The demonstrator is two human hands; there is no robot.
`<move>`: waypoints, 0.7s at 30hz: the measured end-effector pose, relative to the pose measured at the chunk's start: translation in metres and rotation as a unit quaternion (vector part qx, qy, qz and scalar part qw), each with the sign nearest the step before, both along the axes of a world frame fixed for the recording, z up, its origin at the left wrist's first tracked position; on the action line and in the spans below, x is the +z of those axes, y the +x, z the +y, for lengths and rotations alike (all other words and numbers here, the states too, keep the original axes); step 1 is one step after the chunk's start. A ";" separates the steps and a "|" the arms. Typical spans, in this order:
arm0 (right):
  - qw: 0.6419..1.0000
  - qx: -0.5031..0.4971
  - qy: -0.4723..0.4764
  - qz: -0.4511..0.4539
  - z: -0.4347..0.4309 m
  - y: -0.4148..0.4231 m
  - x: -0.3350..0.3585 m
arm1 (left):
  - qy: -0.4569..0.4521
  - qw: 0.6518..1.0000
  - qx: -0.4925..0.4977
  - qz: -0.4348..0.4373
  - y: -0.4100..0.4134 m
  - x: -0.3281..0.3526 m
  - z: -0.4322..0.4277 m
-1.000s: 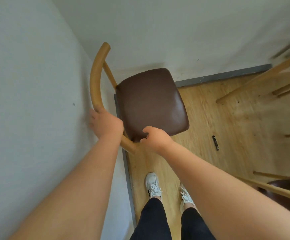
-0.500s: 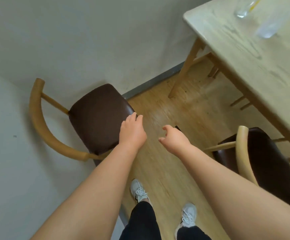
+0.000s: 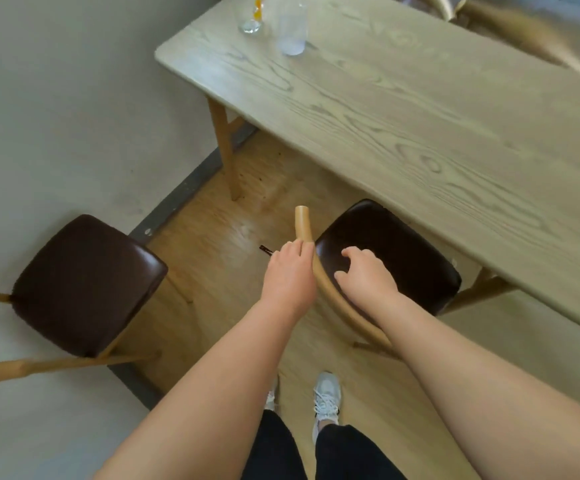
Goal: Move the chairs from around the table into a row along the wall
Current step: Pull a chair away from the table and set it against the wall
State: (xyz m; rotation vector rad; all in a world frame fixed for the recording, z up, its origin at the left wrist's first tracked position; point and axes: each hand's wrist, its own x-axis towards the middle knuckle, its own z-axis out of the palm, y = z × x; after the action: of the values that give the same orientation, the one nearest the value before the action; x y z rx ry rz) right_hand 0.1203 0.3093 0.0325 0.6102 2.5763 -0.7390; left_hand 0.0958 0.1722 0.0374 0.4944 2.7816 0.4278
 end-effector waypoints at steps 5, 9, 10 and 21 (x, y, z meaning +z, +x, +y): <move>0.995 -0.094 0.008 -0.011 0.055 0.045 -0.007 | -0.049 0.992 -0.115 -0.028 0.016 -0.003 0.050; 0.991 -0.122 0.002 -0.048 0.080 0.080 -0.013 | -0.086 0.979 -0.179 -0.048 0.027 -0.015 0.068; 0.990 -0.124 0.002 -0.065 0.083 0.089 -0.015 | -0.093 0.975 -0.196 -0.054 0.030 -0.018 0.071; 0.984 -0.022 0.041 -0.171 0.100 0.149 -0.052 | -0.221 0.923 -0.296 -0.107 0.082 -0.055 0.101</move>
State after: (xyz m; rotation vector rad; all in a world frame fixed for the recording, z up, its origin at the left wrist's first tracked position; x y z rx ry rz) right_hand 0.2693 0.4095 -0.0190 0.7508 2.2884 -0.4933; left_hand 0.1778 0.2732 -0.0174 1.0451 2.2561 -0.2635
